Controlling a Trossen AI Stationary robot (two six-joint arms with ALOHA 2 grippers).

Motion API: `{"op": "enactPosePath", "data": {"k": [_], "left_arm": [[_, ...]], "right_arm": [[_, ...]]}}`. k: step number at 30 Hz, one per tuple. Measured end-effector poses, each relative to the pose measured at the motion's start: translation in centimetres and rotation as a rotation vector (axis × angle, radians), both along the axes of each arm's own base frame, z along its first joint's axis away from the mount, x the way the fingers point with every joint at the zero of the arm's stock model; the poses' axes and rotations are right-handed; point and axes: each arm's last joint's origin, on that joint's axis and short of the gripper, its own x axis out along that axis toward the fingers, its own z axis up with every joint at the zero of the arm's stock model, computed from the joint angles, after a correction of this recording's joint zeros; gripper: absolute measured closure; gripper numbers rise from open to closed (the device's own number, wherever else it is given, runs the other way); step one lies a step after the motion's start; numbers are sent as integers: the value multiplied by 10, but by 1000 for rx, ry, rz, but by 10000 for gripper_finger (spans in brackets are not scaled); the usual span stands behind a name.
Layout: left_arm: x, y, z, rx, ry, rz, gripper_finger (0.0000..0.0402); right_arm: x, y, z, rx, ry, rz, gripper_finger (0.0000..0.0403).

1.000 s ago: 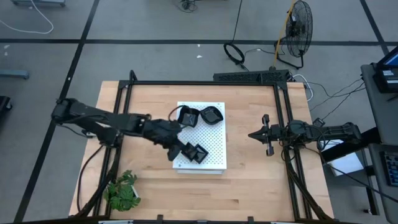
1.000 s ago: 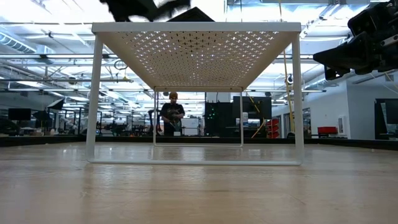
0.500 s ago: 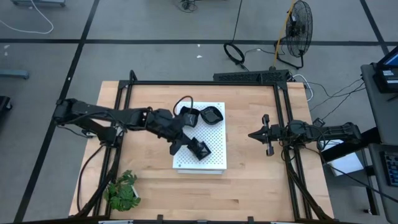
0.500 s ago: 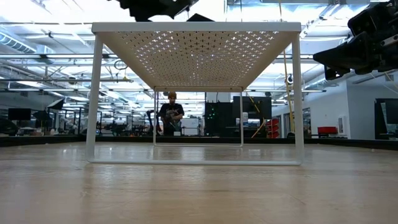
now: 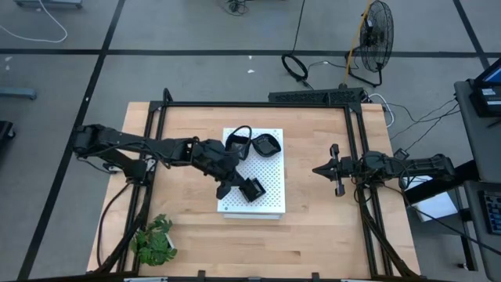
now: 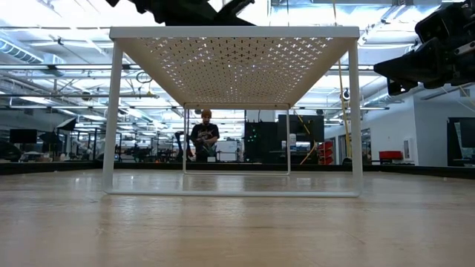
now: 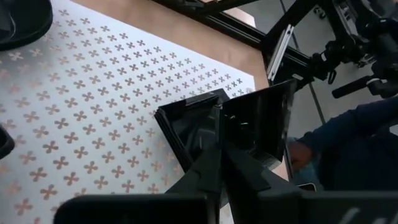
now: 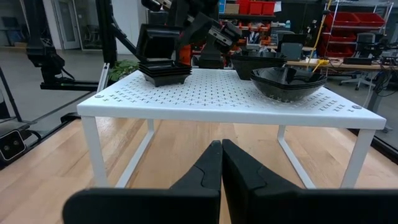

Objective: Pick & Place Mini shaped plates
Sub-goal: Stack the black square plate on top of the other black square plates on the shelf, then return to Home Position

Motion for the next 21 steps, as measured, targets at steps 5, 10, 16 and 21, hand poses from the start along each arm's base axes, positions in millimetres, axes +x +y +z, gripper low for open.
{"op": "enactPosePath", "data": {"k": [5,10,16,21], "left_arm": [[0,1,0,-3,-4,6,365],[0,3,1,0,-6,15,342],[-15,21,30,-84,29,31,317],[-69,28,73,65,-49,3,316]], "right_arm": [[0,0,0,0,0,0,403],[0,0,0,0,0,0,403],[0,0,0,0,-1,0,403],[0,0,0,0,4,0,403]]}}
